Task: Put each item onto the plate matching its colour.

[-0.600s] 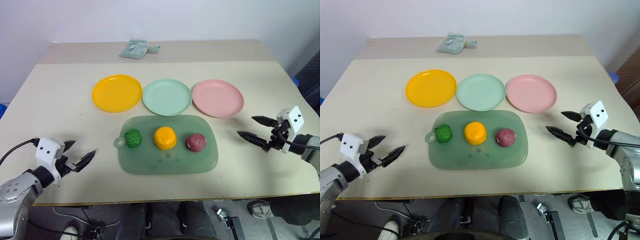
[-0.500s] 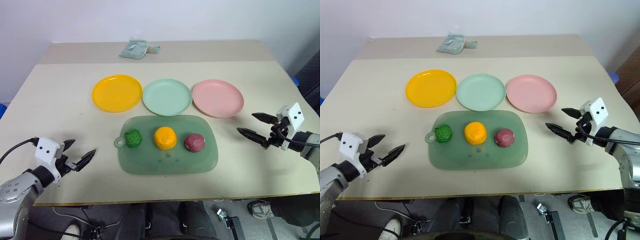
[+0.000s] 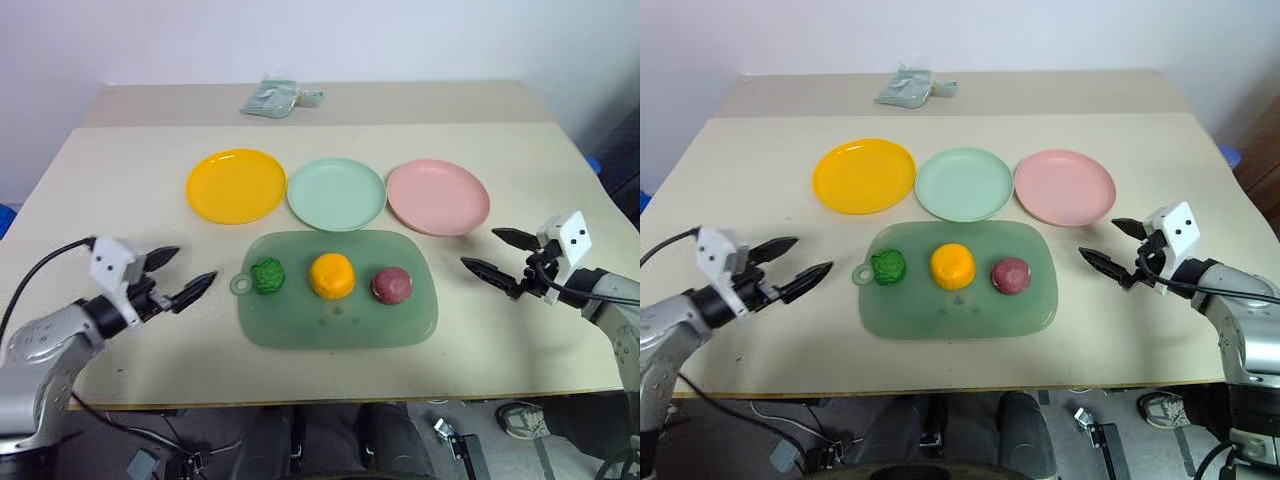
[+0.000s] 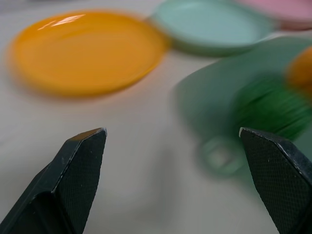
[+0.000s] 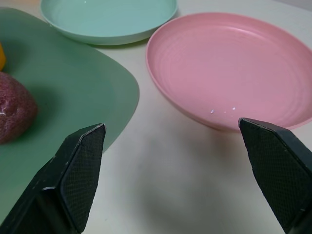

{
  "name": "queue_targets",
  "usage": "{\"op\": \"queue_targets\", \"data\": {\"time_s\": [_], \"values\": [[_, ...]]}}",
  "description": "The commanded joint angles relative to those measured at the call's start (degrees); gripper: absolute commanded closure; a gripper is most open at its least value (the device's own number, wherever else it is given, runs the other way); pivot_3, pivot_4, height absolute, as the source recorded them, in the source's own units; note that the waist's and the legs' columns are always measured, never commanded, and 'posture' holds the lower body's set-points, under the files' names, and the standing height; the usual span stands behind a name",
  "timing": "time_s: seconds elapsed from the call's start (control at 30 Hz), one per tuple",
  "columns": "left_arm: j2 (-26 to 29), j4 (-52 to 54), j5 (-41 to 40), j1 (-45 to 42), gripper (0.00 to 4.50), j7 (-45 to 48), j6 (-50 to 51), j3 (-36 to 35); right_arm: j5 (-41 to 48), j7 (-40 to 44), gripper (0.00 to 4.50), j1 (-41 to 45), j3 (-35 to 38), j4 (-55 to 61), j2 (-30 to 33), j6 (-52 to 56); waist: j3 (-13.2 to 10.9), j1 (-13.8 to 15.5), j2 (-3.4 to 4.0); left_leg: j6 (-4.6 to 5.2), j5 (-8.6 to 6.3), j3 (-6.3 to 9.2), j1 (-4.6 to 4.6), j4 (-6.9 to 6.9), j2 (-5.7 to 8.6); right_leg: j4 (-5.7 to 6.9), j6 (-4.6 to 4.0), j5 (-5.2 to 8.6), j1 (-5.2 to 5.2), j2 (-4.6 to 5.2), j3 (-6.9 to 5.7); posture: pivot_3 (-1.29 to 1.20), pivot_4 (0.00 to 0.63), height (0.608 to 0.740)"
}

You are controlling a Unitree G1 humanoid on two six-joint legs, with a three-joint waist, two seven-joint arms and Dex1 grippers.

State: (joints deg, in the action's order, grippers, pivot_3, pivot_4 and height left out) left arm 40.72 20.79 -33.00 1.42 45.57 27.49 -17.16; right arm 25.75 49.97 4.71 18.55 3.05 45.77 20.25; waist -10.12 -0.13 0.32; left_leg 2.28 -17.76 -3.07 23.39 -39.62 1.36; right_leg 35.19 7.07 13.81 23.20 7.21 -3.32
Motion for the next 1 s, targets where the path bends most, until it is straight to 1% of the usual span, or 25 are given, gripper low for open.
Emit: {"op": "queue_targets", "data": {"time_s": [0.03,0.07,0.1,0.17,0.2,0.27,0.33,0.43,0.47,0.5,0.53,0.57,0.6,0.67,0.73,0.83,0.9,1.0], "values": [[2.2,0.7,0.1,-3.3,0.00,4.7,0.3,4.8,2.1,-0.9,0.05,-2.4,3.6,4.7,-0.9,0.0,0.0,-0.2,0.02,0.00,0.00,0.00,-0.01,0.00,0.00,0.00,0.00,0.00,0.00,-0.02,0.00,0.00,0.150,0.740],[2.6,0.3,0.4,-5.0,0.00,5.7,0.5,6.5,2.9,-0.5,0.05,-3.4,4.4,5.8,-0.6,0.7,0.0,-0.2,0.02,-0.02,0.01,0.00,-0.01,0.00,-0.01,0.01,0.00,0.00,0.01,-0.06,0.00,0.00,0.150,0.740],[3.1,-1.8,2.2,-8.7,0.00,7.8,-0.2,9.9,4.6,0.6,0.05,-5.1,6.0,8.0,0.2,2.1,0.0,-0.1,0.03,-0.03,0.02,0.00,0.00,0.00,-0.01,0.01,0.00,0.00,0.00,-0.10,0.01,0.00,0.150,0.740],[3.8,-6.7,6.3,-14.3,0.00,11.8,-2.9,15.7,7.6,2.2,0.05,-8.6,8.5,12.5,1.4,4.6,0.0,0.9,0.08,-0.02,0.04,-0.01,-0.01,-0.03,0.00,0.05,0.00,0.00,-0.03,-0.24,-0.05,0.00,0.150,0.740],[4.2,-8.6,7.5,-15.6,0.00,13.4,-4.4,17.0,8.7,2.1,0.05,-10.0,9.2,15.0,1.5,5.9,0.0,0.9,0.09,-0.02,0.05,-0.02,0.00,-0.10,-0.02,0.05,0.01,0.00,-0.05,-0.32,-0.06,0.00,0.150,0.740],[3.3,-12.5,10.9,-19.4,0.00,15.0,-6.6,21.1,10.6,3.0,0.05,-13.0,9.9,19.6,1.9,7.7,0.0,0.9,0.09,0.00,0.04,-0.05,-0.03,-0.11,-0.03,0.06,0.01,0.00,-0.09,-0.34,-0.04,0.00,0.150,0.740],[2.4,-15.7,13.5,-22.0,0.00,16.1,-8.4,24.0,10.9,2.4,0.05,-14.5,10.0,22.2,1.6,8.3,0.0,0.9,0.08,0.01,0.04,-0.05,-0.03,-0.11,-0.05,0.04,0.02,0.00,-0.09,-0.38,-0.05,0.00,0.150,0.740],[2.0,-19.4,16.0,-23.8,0.00,18.1,-11.5,26.0,10.8,0.5,0.05,-15.4,10.1,24.3,0.4,8.7,0.0,0.8,0.06,0.04,0.03,-0.06,-0.02,-0.16,-0.06,0.05,0.02,0.00,-0.08,-0.40,-0.04,0.00,0.150,0.740],[1.6,-20.8,16.9,-24.4,0.56,18.1,-12.3,26.4,10.8,0.0,0.00,-15.7,10.1,24.9,0.0,8.7,0.0,0.9,0.06,0.05,0.03,-0.06,-0.01,-0.16,-0.06,0.05,0.03,0.00,-0.08,-0.40,-0.04,0.00,0.150,0.740],[1.2,-21.8,17.5,-25.0,0.82,18.0,-12.9,26.6,10.9,-0.4,0.00,-16.1,10.1,25.4,-0.4,8.8,0.0,0.9,0.05,0.05,0.03,-0.05,-0.01,-0.17,-0.07,0.05,0.03,0.00,-0.08,-0.41,-0.04,0.00,0.150,0.740],[0.8,-22.6,17.7,-25.4,1.37,18.0,-13.3,26.5,10.9,-0.7,0.00,-16.5,10.1,26.0,-0.8,8.9,0.0,1.0,0.05,0.05,0.03,-0.05,-0.01,-0.19,-0.08,0.06,0.03,0.00,-0.08,-0.41,-0.04,0.00,0.150,0.740],[0.2,-23.1,17.5,-26.0,1.83,17.9,-13.4,26.1,10.9,-1.0,0.00,-16.9,10.2,26.5,-1.0,8.9,0.0,1.1,0.05,0.05,0.03,-0.03,0.00,-0.22,-0.08,0.07,0.03,0.00,-0.09,-0.41,-0.05,0.00,0.150,0.740],[-0.6,-23.6,17.0,-26.8,2.08,17.4,-13.0,25.5,10.9,-1.3,0.00,-17.2,10.2,26.9,-1.3,9.0,0.0,1.1,0.05,0.08,0.01,-0.01,0.01,-0.28,-0.08,0.09,0.03,0.00,-0.11,-0.41,-0.05,0.00,0.150,0.740],[-2.1,-24.3,15.7,-28.4,2.08,16.3,-12.1,24.1,10.9,-1.6,0.00,-17.6,10.4,27.3,-1.6,8.9,0.0,1.2,0.02,0.16,-0.03,0.00,0.03,-0.38,-0.08,0.09,0.04,0.00,-0.17,-0.40,-0.05,0.00,0.150,0.740],[-4.5,-25.8,14.5,-31.2,2.08,14.3,-12.1,22.2,10.7,-1.9,0.00,-17.5,10.3,27.1,-1.7,8.6,0.0,1.2,0.00,0.20,-0.06,0.00,0.03,-0.43,-0.08,0.08,0.05,0.00,-0.19,-0.40,-0.04,0.00,0.150,0.740],[-9.4,-32.8,17.2,-38.9,2.08,8.5,-11.7,22.0,9.9,-2.6,0.00,-15.9,9.2,26.0,-1.8,7.8,0.0,2.1,-0.04,0.20,-0.05,0.05,0.03,-0.47,-0.07,0.11,0.06,-0.01,-0.23,-0.41,-0.06,0.00,0.150,0.740],[-15.0,-44.6,23.3,-47.3,2.08,2.0,-14.8,25.5,9.1,-3.3,0.00,-13.6,7.5,24.8,-2.3,7.1,0.0,2.5,-0.03,0.21,-0.05,0.02,0.03,-0.50,-0.04,0.10,0.12,-0.04,-0.23,-0.43,-0.06,0.00,0.150,0.740],[-21.4,-59.5,28.1,-56.4,2.08,-3.2,-19.4,27.2,8.0,-3.9,0.00,-11.4,5.4,24.0,-2.7,6.5,0.0,2.6,-0.09,0.30,-0.08,0.07,-0.02,-0.55,0.08,0.01,0.22,-0.07,-0.41,-0.43,-0.10,0.00,0.150,0.740]]}}
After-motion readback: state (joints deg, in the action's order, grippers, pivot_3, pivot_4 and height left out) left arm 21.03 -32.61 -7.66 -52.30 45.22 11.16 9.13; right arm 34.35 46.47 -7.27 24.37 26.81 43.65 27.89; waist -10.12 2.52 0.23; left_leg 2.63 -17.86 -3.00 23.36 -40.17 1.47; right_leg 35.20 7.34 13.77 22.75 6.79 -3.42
